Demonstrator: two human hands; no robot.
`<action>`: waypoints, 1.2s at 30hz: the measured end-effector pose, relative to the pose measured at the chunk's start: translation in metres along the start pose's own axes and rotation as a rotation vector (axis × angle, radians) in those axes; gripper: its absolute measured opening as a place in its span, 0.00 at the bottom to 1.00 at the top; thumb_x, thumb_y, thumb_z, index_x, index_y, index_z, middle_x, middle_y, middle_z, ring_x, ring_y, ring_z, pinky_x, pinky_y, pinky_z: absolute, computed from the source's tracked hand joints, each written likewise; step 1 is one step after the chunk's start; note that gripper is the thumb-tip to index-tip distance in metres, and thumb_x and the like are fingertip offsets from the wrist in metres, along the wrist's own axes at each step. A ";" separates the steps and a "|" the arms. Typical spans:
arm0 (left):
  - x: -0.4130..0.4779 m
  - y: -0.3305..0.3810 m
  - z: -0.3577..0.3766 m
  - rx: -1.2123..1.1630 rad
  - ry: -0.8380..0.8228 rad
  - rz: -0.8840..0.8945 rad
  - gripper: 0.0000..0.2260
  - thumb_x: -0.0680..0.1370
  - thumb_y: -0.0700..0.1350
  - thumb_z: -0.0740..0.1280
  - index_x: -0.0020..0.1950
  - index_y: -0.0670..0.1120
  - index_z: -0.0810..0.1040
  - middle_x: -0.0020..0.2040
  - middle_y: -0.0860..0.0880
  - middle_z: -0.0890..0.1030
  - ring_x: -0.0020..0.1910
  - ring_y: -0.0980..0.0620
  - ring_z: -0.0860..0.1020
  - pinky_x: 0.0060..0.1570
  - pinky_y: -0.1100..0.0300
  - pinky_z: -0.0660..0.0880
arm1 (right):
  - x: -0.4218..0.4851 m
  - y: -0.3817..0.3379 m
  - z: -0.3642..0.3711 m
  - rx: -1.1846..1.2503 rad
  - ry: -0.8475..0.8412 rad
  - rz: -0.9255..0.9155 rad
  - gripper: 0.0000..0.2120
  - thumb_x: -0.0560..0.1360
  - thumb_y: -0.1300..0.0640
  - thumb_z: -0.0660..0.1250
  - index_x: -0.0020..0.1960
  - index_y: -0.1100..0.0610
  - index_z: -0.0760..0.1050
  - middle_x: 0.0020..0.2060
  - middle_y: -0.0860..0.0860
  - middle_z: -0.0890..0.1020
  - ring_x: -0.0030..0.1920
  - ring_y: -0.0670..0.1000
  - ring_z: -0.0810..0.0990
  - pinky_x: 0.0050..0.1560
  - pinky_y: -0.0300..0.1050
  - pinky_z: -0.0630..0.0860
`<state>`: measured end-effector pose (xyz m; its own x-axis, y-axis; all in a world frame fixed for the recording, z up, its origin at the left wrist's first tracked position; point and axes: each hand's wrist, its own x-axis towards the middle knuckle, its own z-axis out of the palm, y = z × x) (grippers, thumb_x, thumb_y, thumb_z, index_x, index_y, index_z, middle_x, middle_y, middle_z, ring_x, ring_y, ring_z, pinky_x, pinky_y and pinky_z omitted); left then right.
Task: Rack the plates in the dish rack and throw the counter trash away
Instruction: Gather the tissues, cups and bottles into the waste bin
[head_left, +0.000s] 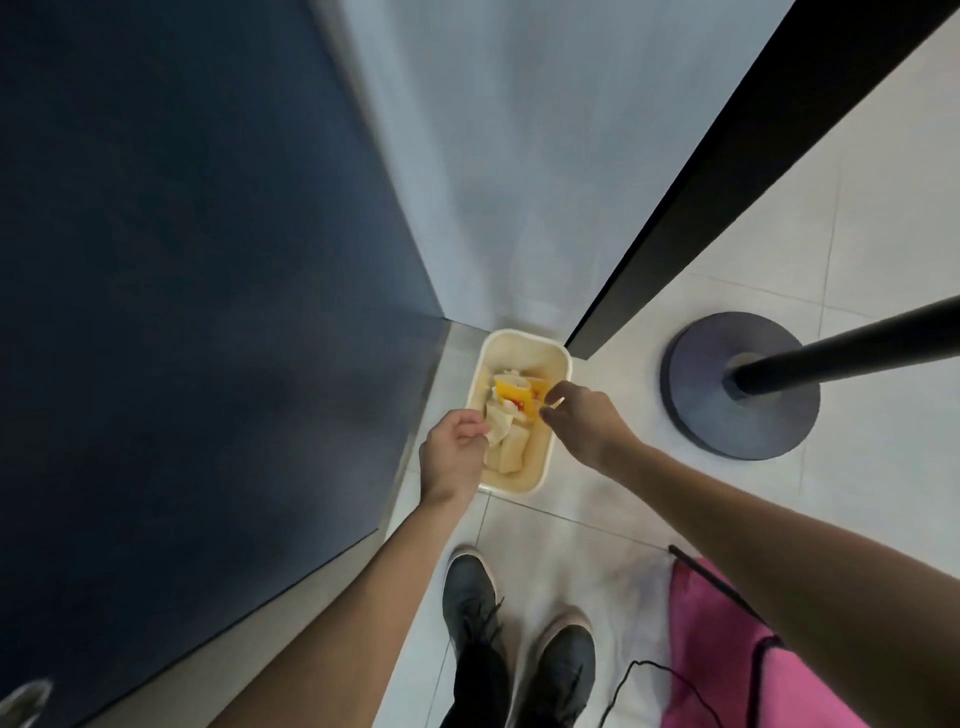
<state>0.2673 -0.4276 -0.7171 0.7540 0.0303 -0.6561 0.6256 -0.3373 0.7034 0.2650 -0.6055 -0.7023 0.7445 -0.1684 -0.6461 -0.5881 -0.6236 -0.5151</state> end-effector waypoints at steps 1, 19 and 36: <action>-0.014 0.012 -0.004 -0.006 -0.001 0.026 0.16 0.76 0.30 0.63 0.46 0.53 0.78 0.45 0.51 0.83 0.46 0.51 0.80 0.50 0.54 0.76 | -0.014 -0.008 -0.006 -0.007 -0.002 -0.032 0.13 0.80 0.52 0.61 0.60 0.56 0.75 0.50 0.57 0.81 0.48 0.57 0.79 0.47 0.46 0.75; -0.334 0.267 -0.138 0.132 0.129 0.540 0.15 0.78 0.33 0.67 0.58 0.51 0.79 0.51 0.58 0.82 0.50 0.67 0.79 0.48 0.75 0.73 | -0.319 -0.191 -0.177 -0.160 0.173 -0.550 0.18 0.81 0.48 0.58 0.69 0.51 0.69 0.66 0.48 0.73 0.66 0.49 0.70 0.65 0.42 0.66; -0.514 0.290 -0.334 -0.098 0.634 0.709 0.13 0.78 0.36 0.66 0.58 0.50 0.80 0.49 0.59 0.84 0.50 0.60 0.80 0.42 0.68 0.74 | -0.480 -0.418 -0.157 -0.283 0.093 -1.207 0.13 0.82 0.46 0.55 0.62 0.48 0.73 0.59 0.41 0.76 0.61 0.41 0.70 0.58 0.32 0.63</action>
<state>0.1277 -0.2272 -0.0842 0.9141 0.3628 0.1810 -0.0258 -0.3936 0.9189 0.2028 -0.3838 -0.0882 0.7881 0.5806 0.2044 0.5679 -0.5577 -0.6054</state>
